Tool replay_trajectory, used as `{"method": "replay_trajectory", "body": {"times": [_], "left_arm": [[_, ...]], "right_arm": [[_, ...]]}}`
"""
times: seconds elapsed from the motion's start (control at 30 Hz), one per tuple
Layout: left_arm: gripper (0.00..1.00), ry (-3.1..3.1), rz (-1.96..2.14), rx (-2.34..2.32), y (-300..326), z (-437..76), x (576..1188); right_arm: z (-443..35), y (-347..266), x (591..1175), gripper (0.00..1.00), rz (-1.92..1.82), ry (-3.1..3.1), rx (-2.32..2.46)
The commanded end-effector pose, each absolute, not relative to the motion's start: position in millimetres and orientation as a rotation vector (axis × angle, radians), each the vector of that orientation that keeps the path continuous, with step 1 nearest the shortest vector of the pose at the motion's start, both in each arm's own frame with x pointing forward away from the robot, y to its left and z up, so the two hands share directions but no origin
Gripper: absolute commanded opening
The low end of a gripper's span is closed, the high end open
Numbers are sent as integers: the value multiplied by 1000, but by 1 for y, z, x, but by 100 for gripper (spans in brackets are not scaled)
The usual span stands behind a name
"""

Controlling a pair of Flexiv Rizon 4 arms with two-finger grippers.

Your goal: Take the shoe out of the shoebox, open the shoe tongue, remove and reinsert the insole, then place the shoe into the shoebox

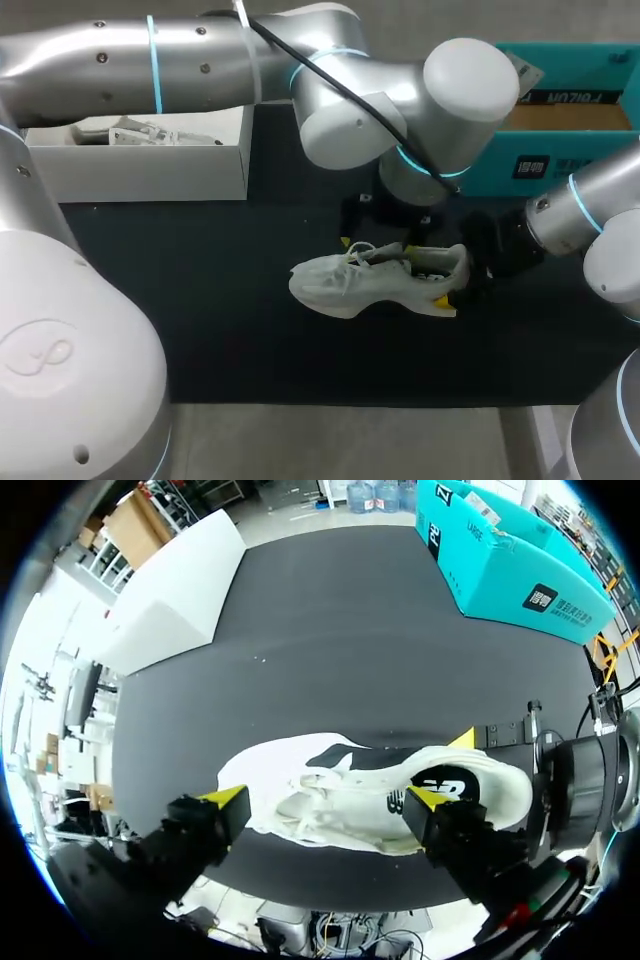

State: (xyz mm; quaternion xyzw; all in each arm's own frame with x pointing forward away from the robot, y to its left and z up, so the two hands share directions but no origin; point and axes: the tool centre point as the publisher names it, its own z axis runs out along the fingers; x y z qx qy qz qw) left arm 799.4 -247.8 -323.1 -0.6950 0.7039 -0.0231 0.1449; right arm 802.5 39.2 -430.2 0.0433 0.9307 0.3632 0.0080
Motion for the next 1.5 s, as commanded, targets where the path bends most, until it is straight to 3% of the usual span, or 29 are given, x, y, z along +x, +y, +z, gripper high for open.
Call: {"method": "replay_trajectory", "body": {"times": [0.03, 0.7, 1.5], "left_arm": [[100, 2046, -71, -1954, -247, -322, 803], [100, 2345, -75, -1568, -296, -347, 819], [100, 2401, -152, -1671, -268, -348, 810]], "right_arm": [[-434, 41, 805, 0, 1131, 2909, 137], [-434, 41, 805, 0, 1131, 2909, 137], [-434, 41, 805, 0, 1131, 2909, 137]]}}
